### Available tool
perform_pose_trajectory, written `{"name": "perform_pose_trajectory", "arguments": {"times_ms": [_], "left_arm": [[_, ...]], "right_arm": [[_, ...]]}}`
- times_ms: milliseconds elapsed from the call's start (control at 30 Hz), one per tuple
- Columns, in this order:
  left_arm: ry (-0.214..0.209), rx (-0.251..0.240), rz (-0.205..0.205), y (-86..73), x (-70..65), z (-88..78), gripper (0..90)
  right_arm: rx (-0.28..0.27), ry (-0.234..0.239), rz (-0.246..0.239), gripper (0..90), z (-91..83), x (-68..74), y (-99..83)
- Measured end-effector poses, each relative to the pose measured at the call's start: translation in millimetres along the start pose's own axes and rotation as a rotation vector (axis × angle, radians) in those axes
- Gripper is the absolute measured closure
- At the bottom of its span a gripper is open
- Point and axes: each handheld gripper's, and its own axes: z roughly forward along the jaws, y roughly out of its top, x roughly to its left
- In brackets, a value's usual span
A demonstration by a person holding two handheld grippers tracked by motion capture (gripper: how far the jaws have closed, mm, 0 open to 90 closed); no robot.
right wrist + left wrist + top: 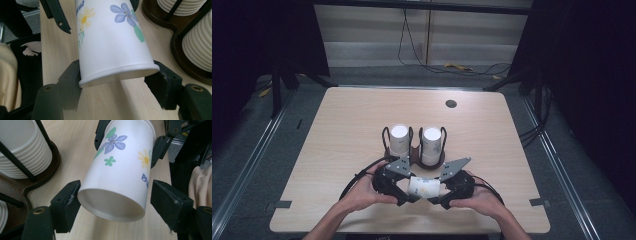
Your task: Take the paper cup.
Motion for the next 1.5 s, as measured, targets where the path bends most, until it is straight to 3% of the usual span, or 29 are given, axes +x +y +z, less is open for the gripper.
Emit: {"name": "perform_pose_trajectory", "arguments": {"times_ms": [433,567,800,1267,1500], "left_arm": [[-0.021,0.028,0.007,-0.1,-2.4,6.0,25.2],[-0.023,0.044,0.028,0.0,-3.4,6.9,30.8],[-0.030,0.029,0.018,-1.5,-2.4,7.2,31.7],[-0.034,0.011,0.009,-0.9,-3.5,4.9,34.9],[-0.032,-0.028,-0.025,-1.3,-3.4,2.9,34.9]], "right_arm": [[-0.008,0.019,-0.027,33.3,3.0,3.7,1.9],[-0.006,0.026,-0.033,33.2,3.6,4.4,1.7],[-0.005,0.029,-0.031,31.3,4.1,3.4,1.0],[-0.070,0.039,0.024,19.0,0.5,-0.2,-4.8],[-0.093,0.043,0.055,16.2,-2.2,-1.4,-10.4]]}}
